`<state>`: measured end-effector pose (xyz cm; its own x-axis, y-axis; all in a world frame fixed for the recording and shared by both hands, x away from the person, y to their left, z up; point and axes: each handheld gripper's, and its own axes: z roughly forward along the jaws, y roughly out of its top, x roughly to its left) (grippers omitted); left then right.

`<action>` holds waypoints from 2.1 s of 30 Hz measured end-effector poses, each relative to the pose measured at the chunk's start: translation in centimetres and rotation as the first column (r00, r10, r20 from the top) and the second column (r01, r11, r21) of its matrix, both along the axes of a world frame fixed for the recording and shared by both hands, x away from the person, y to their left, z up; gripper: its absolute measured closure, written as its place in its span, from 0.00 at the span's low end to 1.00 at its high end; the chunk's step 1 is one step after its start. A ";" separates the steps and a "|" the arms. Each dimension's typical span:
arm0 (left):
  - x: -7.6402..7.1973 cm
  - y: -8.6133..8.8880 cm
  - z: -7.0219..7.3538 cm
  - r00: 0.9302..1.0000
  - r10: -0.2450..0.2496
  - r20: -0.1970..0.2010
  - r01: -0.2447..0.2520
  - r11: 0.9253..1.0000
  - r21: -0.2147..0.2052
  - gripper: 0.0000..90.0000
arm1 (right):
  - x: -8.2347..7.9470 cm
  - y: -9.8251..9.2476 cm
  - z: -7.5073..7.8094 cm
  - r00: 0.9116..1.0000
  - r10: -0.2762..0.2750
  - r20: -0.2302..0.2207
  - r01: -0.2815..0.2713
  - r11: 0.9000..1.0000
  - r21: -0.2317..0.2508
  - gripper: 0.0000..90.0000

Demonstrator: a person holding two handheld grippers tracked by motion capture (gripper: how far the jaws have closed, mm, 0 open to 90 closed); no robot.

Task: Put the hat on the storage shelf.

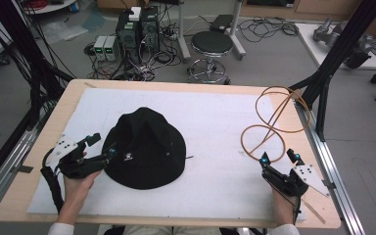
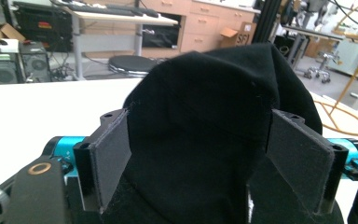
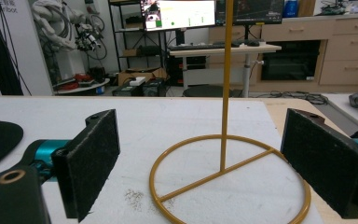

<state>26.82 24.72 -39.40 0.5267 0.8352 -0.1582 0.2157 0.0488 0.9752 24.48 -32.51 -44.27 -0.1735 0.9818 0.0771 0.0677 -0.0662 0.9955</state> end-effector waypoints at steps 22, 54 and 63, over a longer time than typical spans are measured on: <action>2.0 -4.7 -1.7 0.997 -0.061 -0.045 0.066 0.992 0.111 0.27 | -0.2 0.0 0.0 1.000 0.015 -0.006 -0.015 1.000 -0.017 0.12; 3.0 -6.5 -2.3 0.992 -0.006 -0.125 0.036 0.972 0.233 0.94 | -0.3 0.6 0.3 0.999 0.051 0.014 -0.051 0.999 -0.006 0.12; 2.9 -5.6 -2.3 0.993 -0.052 -0.106 0.070 0.982 0.175 0.96 | -0.3 0.6 0.2 0.998 0.054 0.015 -0.054 0.999 -0.006 0.12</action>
